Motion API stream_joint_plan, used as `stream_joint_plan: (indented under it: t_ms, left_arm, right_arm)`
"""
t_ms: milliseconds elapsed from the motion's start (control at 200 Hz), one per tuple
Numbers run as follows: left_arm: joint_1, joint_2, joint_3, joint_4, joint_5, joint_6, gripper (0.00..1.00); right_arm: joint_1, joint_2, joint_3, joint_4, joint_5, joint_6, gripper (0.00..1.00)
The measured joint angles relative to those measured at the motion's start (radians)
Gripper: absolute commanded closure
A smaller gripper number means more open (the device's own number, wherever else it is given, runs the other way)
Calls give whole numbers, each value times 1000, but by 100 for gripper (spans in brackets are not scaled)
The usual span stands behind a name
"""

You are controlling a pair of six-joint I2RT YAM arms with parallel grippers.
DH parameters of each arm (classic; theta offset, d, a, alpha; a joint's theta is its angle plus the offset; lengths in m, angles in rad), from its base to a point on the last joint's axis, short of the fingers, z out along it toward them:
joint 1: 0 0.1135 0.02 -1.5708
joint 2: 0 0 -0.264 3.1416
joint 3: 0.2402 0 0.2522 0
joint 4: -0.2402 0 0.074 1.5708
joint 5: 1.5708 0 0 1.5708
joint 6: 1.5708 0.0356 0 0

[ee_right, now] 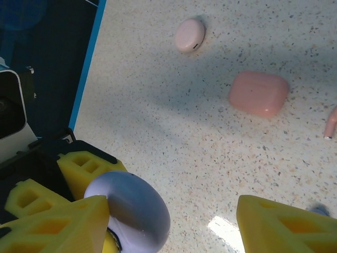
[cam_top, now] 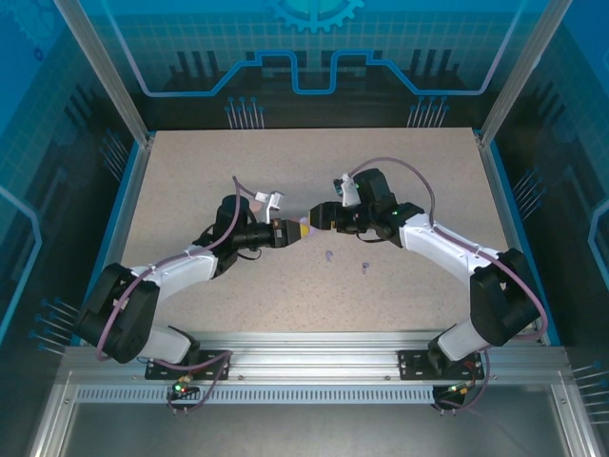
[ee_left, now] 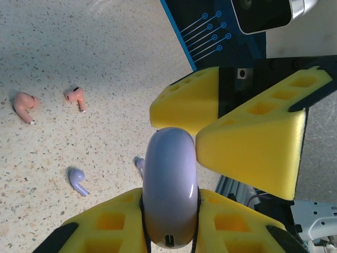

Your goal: Insert wireless bluetooth earbuds into charging case

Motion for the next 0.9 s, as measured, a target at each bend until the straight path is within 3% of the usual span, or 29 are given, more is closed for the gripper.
stream_joint_plan:
  t_ms: [355, 635, 900]
  left_arm:
    - [1, 12, 2, -23, 0, 0, 97]
    - [1, 0, 31, -7, 23, -4, 97]
    - [1, -7, 32, -3, 33, -5, 97]
  right_arm:
    - [-10, 0, -53, 15, -14, -9, 43]
    - [-109, 9, -100, 6, -9, -1, 44]
    - [-111, -72, -119, 63, -138, 3, 47]
